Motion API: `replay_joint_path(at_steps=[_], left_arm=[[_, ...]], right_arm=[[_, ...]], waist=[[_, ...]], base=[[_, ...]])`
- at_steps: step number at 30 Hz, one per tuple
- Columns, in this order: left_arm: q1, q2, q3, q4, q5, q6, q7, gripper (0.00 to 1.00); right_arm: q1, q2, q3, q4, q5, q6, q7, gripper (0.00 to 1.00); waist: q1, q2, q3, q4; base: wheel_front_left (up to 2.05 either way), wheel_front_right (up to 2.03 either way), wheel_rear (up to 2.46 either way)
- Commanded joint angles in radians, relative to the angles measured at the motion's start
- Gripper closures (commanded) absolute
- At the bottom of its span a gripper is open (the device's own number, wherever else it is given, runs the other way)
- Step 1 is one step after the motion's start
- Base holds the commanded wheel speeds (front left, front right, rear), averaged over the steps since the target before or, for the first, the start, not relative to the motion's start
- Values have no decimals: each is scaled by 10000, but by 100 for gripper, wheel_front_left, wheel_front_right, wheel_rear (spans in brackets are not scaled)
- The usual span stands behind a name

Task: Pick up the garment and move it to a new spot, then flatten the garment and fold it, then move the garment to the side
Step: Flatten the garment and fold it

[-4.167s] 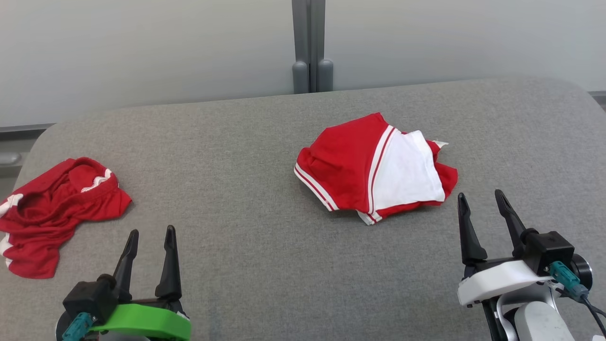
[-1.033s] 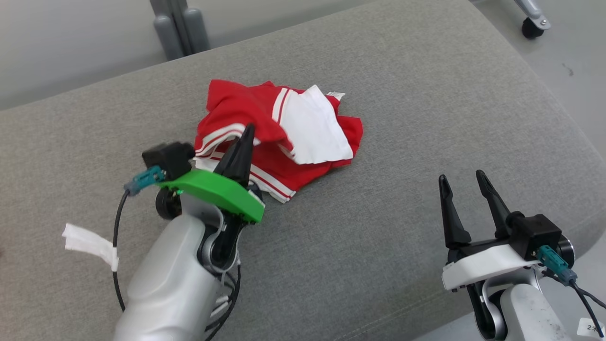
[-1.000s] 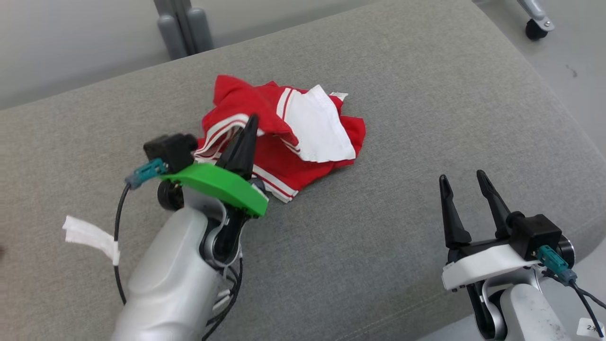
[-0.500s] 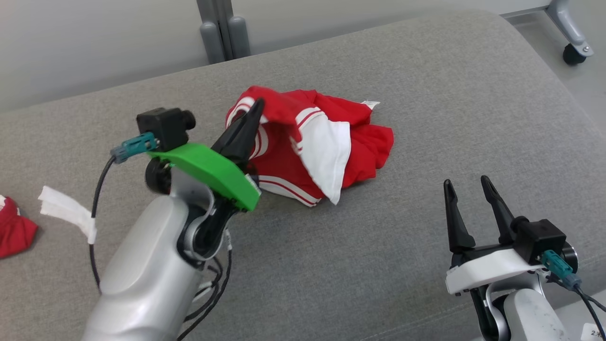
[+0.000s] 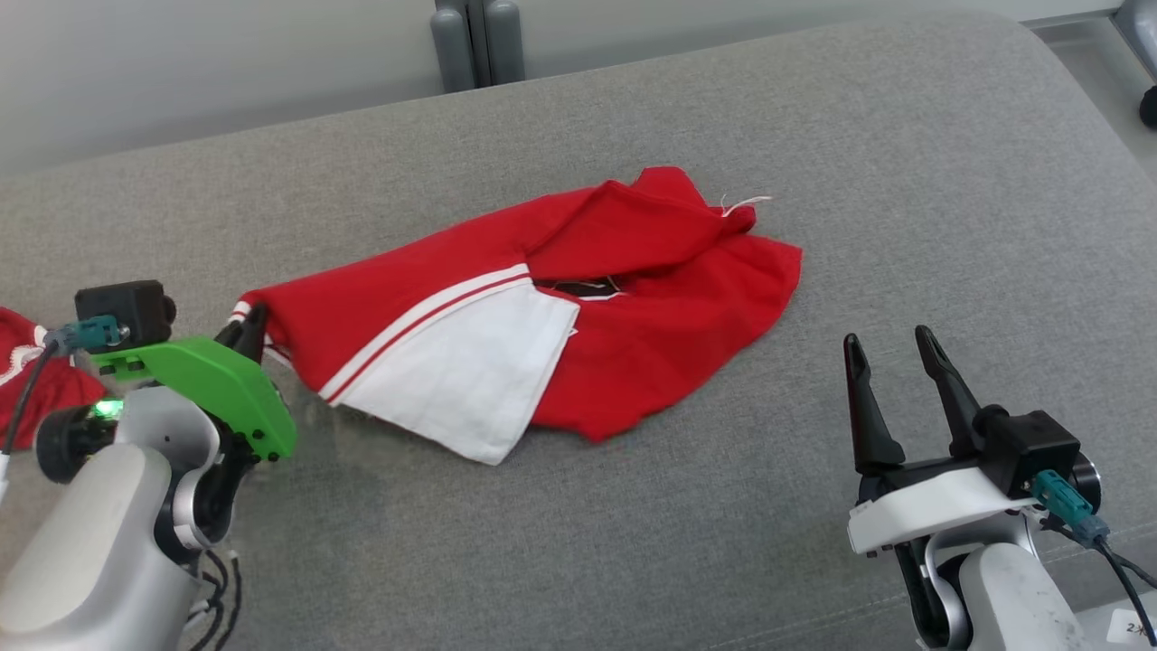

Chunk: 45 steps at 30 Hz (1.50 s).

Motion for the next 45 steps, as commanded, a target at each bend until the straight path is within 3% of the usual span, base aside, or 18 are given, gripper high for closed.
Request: replay_joint_path(at_steps=[1,11,12,13,25,32,38,45], left_arm=[[-256,175,-15,187,357,117,-172,100],[-1196,612,-361,2102,1642,381,-1336,100],[-1243,590,-377,2240,1726,384,-1524,74],[-1279,506,-343,2362,1715,354,-1707,0],[333,-968,7,2109,690,-367,-3892,0],[1428,-1267,110,1174,673,-423,-4454,0],[1899,-1526,-170,963,352,-571,-3972,0],[1126,-1962,-593,2051,42,-855,-2795,0]], right_arm=[[-141,-24,30,-19,-43,-3,-30,0],[-265,-24,117,-35,-231,-3,-30,0],[-249,-24,111,-42,-253,-3,-30,0],[-226,-24,91,-47,-277,-3,-30,0],[11,-26,-125,-100,-414,-3,42,0],[126,-24,-141,-104,-360,-3,109,0],[201,-26,-173,-101,-294,-3,109,0],[-24,-24,-58,-90,-210,-3,75,0]], waist=[[0,0,77,32],[0,0,228,-160],[0,0,232,-162],[0,0,232,-154],[0,0,-153,640],[0,0,-445,1004],[0,0,-508,1112],[0,0,-288,818]], base=[[0,0,0],[0,0,0],[0,0,0],[0,0,0],[0,0,0],[0,0,0],[0,0,0],[0,0,0]])
